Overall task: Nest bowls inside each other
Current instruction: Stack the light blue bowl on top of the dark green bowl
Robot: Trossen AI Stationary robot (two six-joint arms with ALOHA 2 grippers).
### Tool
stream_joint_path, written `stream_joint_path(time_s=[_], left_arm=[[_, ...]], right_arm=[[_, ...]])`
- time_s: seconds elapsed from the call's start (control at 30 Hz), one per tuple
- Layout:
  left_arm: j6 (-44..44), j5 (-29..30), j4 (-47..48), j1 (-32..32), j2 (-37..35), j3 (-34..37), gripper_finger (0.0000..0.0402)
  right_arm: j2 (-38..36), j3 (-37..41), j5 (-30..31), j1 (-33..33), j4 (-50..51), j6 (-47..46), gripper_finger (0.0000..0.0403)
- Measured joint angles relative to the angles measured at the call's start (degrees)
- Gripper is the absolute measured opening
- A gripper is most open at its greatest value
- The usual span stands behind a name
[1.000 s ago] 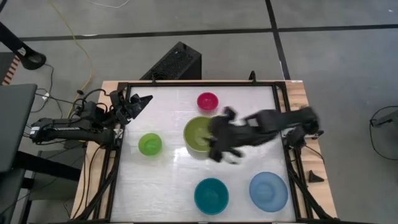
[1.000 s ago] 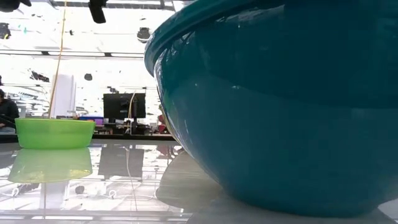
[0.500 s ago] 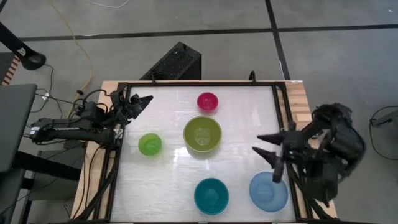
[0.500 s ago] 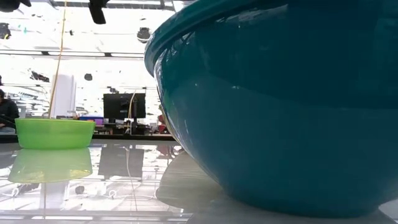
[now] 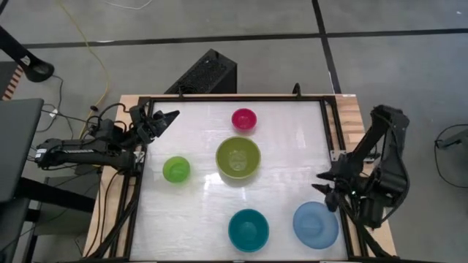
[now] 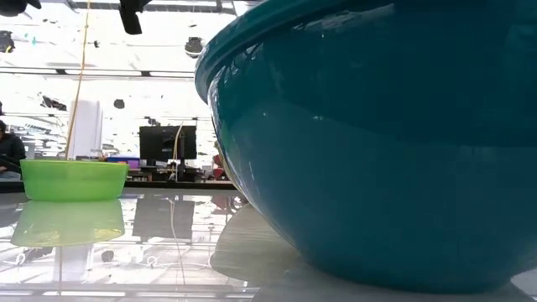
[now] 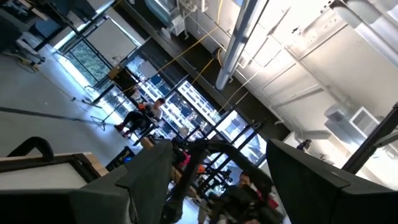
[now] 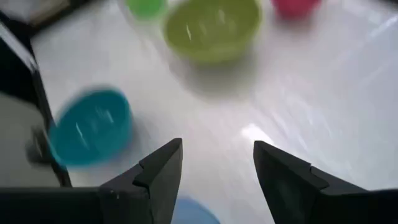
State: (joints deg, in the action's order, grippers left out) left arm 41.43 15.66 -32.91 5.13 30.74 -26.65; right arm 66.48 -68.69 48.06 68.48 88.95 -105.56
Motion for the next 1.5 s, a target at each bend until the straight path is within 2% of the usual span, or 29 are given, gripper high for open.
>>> stream_joint_path(time_s=[0.1,0.23,0.43,0.6,0.87,1.0,1.1,1.17,1.23,1.37,1.4,1.5], left_arm=[[0.9,0.0,0.0,0.0,0.0,0.0,0.0249],[1.2,0.0,0.1,0.0,0.4,0.0,0.0249],[2.1,0.0,0.5,0.0,2.3,0.0,0.0249],[2.9,0.0,0.4,0.0,4.5,0.0,0.0249],[3.5,0.2,-1.1,0.0,6.9,0.0,0.0249],[3.5,0.7,-1.1,0.0,6.9,0.0,0.0249],[3.4,1.3,-1.1,0.0,6.8,0.0,0.0249],[3.4,1.5,-1.2,0.0,6.8,0.0,0.0249],[3.4,1.7,-1.1,0.0,6.8,0.0,0.0249],[3.4,2.0,-1.1,0.0,6.8,0.0,0.0249],[3.4,2.0,-1.1,0.0,6.8,0.0,0.0249],[3.4,2.0,-1.1,0.0,6.8,0.0,0.0249]], right_arm=[[-4.9,7.3,-4.5,3.8,-3.8,-1.7,0.0232],[-10.4,16.1,-5.6,7.9,-12.8,-2.5,0.0232],[-14.2,26.6,-10.7,10.5,-23.6,-2.6,0.0232],[-14.9,32.2,-14.4,10.6,-29.0,-2.2,0.0232],[-15.0,37.5,-15.8,10.1,-38.0,-0.7,0.0232],[-14.8,41.7,-20.0,8.9,-46.9,1.2,0.0232],[-14.8,44.2,-23.1,7.2,-49.3,1.2,0.0229],[-14.9,45.5,-25.4,5.4,-50.7,2.3,0.0213],[-15.0,47.0,-28.6,2.9,-54.6,5.7,0.0175],[-14.7,48.8,-32.0,-3.1,-62.9,15.4,0.0045],[-14.7,48.8,-31.3,-4.8,-65.1,17.2,0.003],[-15.3,48.7,-26.5,-10.8,-71.2,23.5,0.0029]])
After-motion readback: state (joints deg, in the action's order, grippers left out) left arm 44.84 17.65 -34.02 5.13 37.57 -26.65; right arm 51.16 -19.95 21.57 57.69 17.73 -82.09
